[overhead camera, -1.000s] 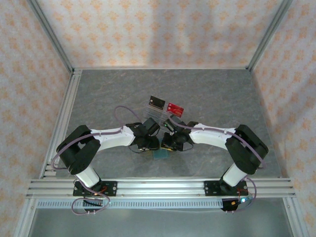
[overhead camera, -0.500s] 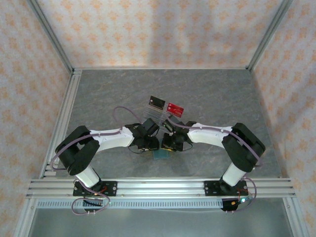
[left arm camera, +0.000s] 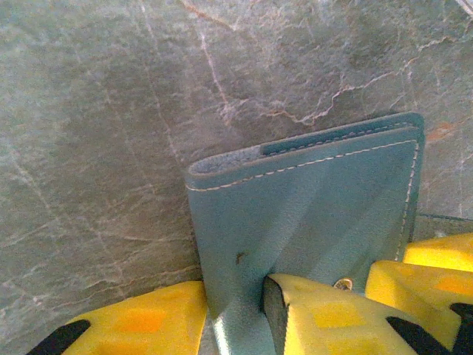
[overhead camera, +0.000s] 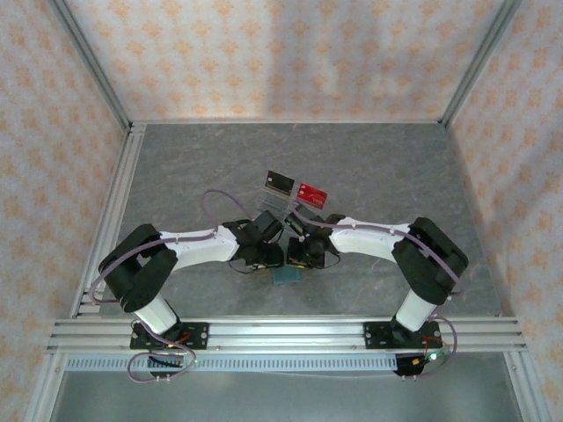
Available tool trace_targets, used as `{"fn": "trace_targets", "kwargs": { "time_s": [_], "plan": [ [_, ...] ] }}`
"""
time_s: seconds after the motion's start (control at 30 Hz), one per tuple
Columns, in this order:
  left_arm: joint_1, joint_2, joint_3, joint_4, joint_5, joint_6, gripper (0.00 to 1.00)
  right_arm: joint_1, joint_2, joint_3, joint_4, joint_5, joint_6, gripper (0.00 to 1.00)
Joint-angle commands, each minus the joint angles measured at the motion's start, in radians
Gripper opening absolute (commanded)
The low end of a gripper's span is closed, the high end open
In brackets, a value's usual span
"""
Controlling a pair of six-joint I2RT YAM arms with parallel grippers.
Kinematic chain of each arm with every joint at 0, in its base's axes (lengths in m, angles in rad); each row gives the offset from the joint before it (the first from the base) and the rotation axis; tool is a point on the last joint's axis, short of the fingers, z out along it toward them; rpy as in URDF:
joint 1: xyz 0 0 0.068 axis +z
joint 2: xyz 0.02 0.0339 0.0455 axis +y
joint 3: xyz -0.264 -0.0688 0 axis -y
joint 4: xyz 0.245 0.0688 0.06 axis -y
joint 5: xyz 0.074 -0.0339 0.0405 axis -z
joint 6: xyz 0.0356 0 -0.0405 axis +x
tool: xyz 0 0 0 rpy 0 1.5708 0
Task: Put the credit cards into the card holder
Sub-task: Pick up the card holder at the bottom-center of the table.
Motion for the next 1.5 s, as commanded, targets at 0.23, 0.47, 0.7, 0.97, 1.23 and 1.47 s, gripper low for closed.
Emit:
{"fn": "trace_targets", "kwargs": {
  "time_s": [0.23,0.47,0.7,0.97,1.23,1.47],
  "plan": [
    [-0.034,0.062,-0.076,-0.039,0.008,-0.028,0.30,0.002,-0.045,-0.015,0.243,-0.126,0.061,0.18],
    [-0.033,0.056,-0.080,-0.033,0.016,-0.028,0.28,-0.008,-0.058,-0.075,0.375,-0.174,0.112,0.20],
    [-0.034,0.056,-0.076,-0.028,0.025,-0.030,0.24,-0.008,-0.024,-0.077,0.428,-0.186,0.130,0.21],
    [-0.035,0.040,-0.078,-0.015,0.036,-0.040,0.15,0.006,-0.025,-0.024,0.258,-0.039,0.064,0.21],
    [-0.033,0.005,-0.070,-0.020,0.036,-0.051,0.01,0.003,-0.058,-0.035,0.209,-0.062,0.048,0.27],
    [-0.025,-0.034,-0.054,-0.029,0.053,-0.050,0.00,-0.028,-0.087,-0.040,0.140,-0.073,0.017,0.33]
  ]
}}
